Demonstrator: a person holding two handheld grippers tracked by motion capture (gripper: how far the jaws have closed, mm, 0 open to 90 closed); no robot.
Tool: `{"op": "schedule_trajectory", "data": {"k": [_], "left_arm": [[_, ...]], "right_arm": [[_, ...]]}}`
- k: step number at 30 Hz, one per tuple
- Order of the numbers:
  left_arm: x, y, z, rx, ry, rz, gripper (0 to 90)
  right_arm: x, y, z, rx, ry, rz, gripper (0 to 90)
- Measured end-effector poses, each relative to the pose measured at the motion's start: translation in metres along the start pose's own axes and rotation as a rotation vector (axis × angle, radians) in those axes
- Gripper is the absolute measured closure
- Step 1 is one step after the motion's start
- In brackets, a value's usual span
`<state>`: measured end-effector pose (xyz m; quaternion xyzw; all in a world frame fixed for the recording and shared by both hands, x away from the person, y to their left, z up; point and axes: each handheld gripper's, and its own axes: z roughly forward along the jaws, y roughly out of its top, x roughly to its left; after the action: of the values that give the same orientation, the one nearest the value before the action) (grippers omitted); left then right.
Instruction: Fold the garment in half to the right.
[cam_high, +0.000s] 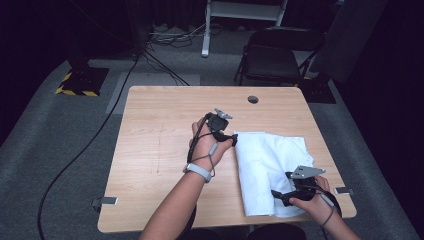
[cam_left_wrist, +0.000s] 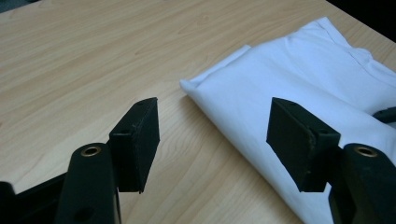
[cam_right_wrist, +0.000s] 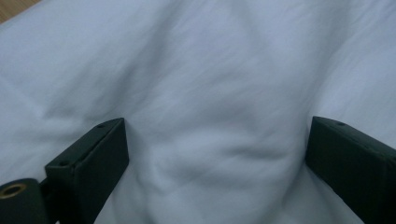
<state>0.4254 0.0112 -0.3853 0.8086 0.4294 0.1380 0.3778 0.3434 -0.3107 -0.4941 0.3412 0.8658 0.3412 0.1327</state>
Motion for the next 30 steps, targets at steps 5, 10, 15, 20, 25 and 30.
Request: {"op": "schedule_trajectory", "data": {"k": [5, 10, 15, 20, 25, 30], "left_arm": [[0.006, -0.026, -0.012, -0.010, -0.002, -0.013, 34.1], [0.013, -0.047, -0.027, -0.026, 0.013, -0.027, 33.3], [0.018, -0.062, -0.042, -0.055, 0.018, -0.038, 32.6], [0.019, -0.075, -0.054, -0.068, 0.023, -0.044, 32.3], [0.023, -0.087, -0.062, -0.073, 0.030, -0.050, 32.1], [0.027, -0.096, -0.069, -0.081, 0.040, -0.066, 31.9]], "right_arm": [[0.003, 0.011, 0.013, 0.002, 0.018, 0.002, 4.8], [0.006, 0.026, 0.029, -0.013, 0.027, 0.004, 4.6], [0.008, 0.040, 0.042, -0.016, 0.029, 0.001, 4.5], [0.008, 0.053, 0.054, -0.019, 0.034, -0.005, 4.4], [0.007, 0.066, 0.067, -0.029, 0.043, -0.008, 4.0], [0.006, 0.080, 0.079, -0.018, 0.044, -0.016, 3.6]]}}
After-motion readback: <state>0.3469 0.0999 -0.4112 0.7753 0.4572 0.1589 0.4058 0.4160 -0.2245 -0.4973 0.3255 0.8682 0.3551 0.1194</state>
